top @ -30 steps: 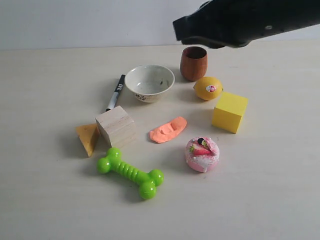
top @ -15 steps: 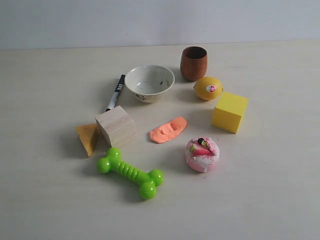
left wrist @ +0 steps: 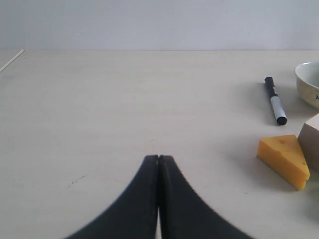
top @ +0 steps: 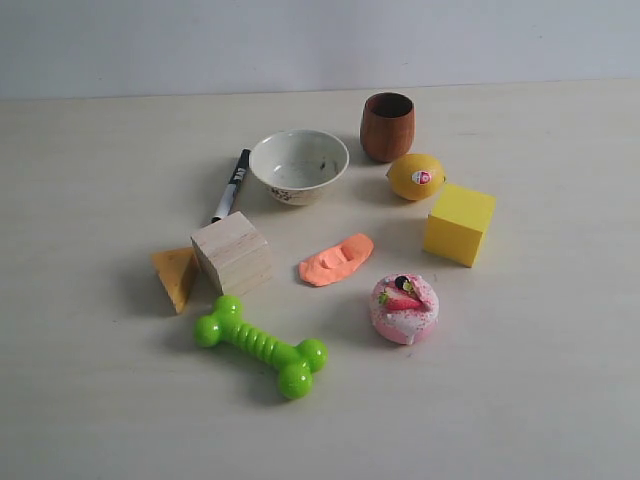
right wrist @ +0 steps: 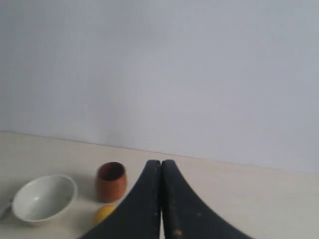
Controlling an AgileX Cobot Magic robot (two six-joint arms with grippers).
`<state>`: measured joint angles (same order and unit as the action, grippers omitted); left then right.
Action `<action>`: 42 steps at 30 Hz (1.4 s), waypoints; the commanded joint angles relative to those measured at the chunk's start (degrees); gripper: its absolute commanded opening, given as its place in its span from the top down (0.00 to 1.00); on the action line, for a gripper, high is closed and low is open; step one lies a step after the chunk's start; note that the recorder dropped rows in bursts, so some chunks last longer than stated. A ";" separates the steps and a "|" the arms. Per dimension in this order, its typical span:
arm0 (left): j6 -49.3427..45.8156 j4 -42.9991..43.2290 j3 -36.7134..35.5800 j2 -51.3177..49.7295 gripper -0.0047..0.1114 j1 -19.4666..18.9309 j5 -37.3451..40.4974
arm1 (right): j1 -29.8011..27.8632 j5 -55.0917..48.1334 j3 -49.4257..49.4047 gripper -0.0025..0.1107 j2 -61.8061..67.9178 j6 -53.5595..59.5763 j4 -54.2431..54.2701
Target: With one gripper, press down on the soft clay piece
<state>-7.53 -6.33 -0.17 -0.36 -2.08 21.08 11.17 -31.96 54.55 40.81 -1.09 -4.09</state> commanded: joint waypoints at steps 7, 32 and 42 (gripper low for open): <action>-0.04 0.15 0.17 0.36 0.96 -0.04 -0.50 | -18.83 8.24 -18.56 0.98 -15.28 -0.05 -0.98; -0.04 0.15 0.17 0.36 0.96 -0.04 -0.50 | -19.48 20.12 -49.32 0.98 -34.27 -0.47 4.09; -0.04 0.15 0.17 0.36 0.96 -0.04 -0.50 | -19.48 19.70 -54.55 0.98 -38.44 0.07 4.09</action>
<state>-7.53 -6.33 -0.17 -0.36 -2.08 21.08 -7.94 -12.99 0.24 2.97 -1.29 0.00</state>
